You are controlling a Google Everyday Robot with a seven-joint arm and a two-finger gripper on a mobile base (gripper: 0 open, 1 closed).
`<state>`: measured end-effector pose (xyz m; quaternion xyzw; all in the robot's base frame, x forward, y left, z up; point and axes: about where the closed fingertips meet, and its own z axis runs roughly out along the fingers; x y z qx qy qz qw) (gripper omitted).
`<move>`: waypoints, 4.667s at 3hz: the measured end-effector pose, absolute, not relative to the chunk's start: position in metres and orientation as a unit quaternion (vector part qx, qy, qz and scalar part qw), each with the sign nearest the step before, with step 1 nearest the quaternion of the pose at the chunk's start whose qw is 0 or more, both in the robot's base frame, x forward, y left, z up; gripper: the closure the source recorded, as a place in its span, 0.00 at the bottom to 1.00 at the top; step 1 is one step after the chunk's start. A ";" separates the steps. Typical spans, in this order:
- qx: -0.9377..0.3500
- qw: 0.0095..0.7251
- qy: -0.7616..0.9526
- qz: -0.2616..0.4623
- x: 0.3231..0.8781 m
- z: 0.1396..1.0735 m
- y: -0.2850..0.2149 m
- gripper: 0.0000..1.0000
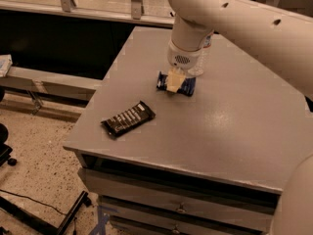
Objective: Pick rxbar blueberry
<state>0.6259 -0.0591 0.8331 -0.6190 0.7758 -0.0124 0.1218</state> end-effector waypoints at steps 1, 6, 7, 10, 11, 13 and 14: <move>-0.610 0.127 0.782 -0.010 0.616 0.832 -0.076 1.00; -0.594 0.139 0.792 -0.012 0.567 0.849 -0.107 1.00; -0.588 0.141 0.797 -0.013 0.554 0.853 -0.115 1.00; -0.560 0.156 0.813 -0.011 0.532 0.858 -0.149 1.00; -0.550 0.160 0.820 -0.008 0.528 0.859 -0.165 1.00; -0.539 0.157 0.827 -0.009 0.523 0.860 -0.180 1.00; -0.530 0.181 0.828 -0.009 0.517 0.858 -0.183 1.00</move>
Offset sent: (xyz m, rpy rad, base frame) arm -0.0496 -0.0623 0.0131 0.0603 -0.0141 -0.0564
